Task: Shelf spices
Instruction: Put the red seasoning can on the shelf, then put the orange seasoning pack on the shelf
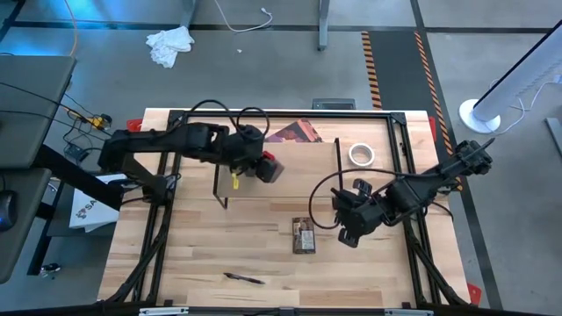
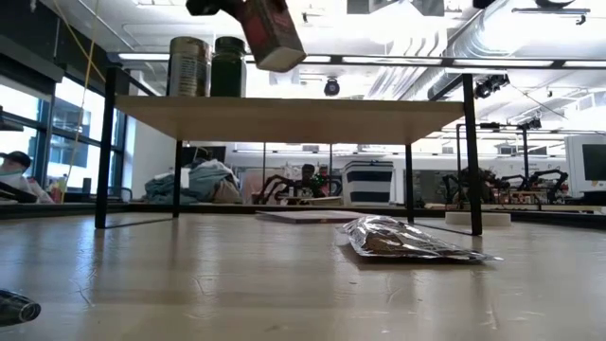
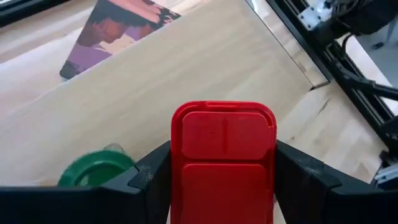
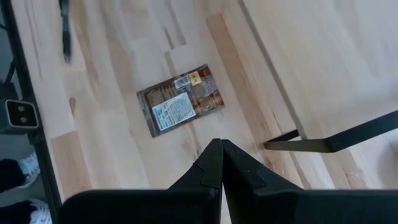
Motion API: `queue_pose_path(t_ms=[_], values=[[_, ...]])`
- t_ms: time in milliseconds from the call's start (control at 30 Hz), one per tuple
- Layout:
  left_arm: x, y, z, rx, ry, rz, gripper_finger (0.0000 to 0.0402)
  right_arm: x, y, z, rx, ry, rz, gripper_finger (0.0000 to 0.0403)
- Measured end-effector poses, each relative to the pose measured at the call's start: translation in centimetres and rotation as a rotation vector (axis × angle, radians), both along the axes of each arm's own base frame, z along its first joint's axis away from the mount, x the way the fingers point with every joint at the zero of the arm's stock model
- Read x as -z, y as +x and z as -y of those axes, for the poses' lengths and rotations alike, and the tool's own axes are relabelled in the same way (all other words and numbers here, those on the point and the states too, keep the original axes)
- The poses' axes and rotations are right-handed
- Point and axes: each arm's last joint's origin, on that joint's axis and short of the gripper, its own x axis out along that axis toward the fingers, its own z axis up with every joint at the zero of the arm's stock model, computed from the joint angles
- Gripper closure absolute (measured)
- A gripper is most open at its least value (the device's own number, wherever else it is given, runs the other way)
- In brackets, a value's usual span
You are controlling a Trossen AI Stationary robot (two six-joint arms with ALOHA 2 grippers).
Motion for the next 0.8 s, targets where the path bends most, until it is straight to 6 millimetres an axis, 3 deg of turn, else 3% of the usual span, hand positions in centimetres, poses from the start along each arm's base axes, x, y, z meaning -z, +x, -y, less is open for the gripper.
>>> queue_pose_path(t_ms=[233,400,500,667,800], values=[[0.5,0.5,-0.3,-0.003,0.074,-0.018,0.0186,0.0,0.2,0.3,0.005,-0.002,0.002,0.0403],[0.8,0.9,-0.4,-0.021,0.121,-0.038,0.0111,0.0,0.2,0.3,-0.012,-0.009,0.002,0.0403],[1.1,1.1,-0.4,-0.025,0.127,-0.046,0.0084,0.0,0.2,0.3,-0.012,-0.009,0.002,0.0403],[1.3,1.5,-0.4,-0.001,0.132,-0.048,0.0075,0.0,0.2,0.2,-0.012,-0.009,0.003,0.0403],[-0.4,1.9,-0.4,0.033,0.152,0.112,0.0074,0.0,0.2,0.3,-0.045,-0.029,0.000,0.0403]])
